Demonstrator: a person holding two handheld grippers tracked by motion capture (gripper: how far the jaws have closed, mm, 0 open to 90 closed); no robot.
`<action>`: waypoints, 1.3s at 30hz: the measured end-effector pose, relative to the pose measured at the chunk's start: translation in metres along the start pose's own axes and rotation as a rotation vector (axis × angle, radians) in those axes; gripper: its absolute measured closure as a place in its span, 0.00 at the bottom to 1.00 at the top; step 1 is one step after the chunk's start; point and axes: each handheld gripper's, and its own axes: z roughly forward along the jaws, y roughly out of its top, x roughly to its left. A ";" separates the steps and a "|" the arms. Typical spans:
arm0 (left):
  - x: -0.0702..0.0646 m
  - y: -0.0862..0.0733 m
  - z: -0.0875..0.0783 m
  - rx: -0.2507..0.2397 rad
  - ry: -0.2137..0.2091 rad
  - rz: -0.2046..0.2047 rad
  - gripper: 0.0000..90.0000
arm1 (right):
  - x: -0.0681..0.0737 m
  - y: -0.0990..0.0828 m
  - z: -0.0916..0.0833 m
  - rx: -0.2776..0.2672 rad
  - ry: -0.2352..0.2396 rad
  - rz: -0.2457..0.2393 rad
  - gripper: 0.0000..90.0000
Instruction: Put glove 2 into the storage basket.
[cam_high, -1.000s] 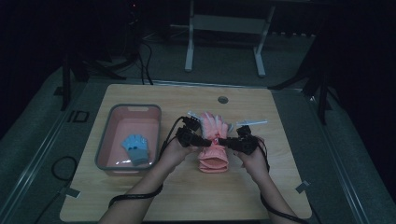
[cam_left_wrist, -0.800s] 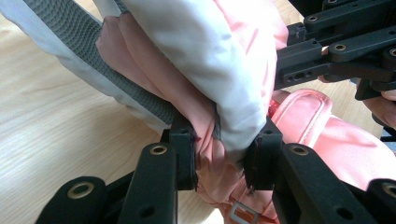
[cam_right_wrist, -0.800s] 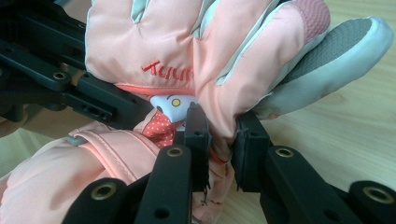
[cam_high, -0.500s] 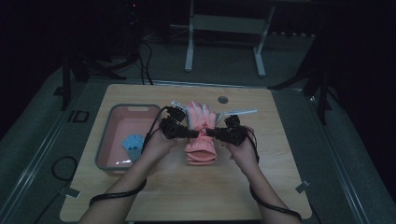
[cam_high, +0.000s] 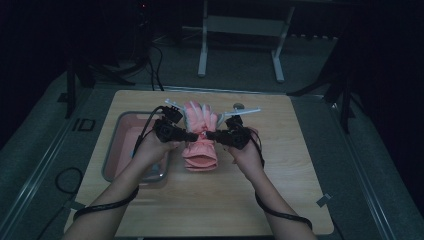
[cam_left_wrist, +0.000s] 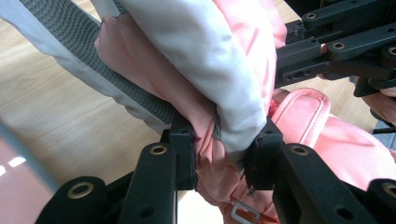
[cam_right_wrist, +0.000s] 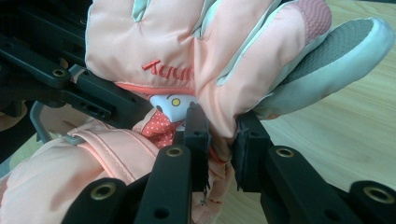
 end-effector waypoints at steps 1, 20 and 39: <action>0.003 -0.001 -0.005 0.001 0.005 -0.002 0.77 | 0.002 0.002 0.002 -0.001 0.003 -0.001 0.86; 0.040 -0.023 -0.063 -0.001 0.071 -0.043 0.77 | 0.051 0.036 0.048 0.008 0.052 -0.032 0.86; 0.100 -0.074 -0.104 0.035 0.138 -0.117 0.77 | 0.106 0.043 0.132 0.033 0.113 -0.036 0.86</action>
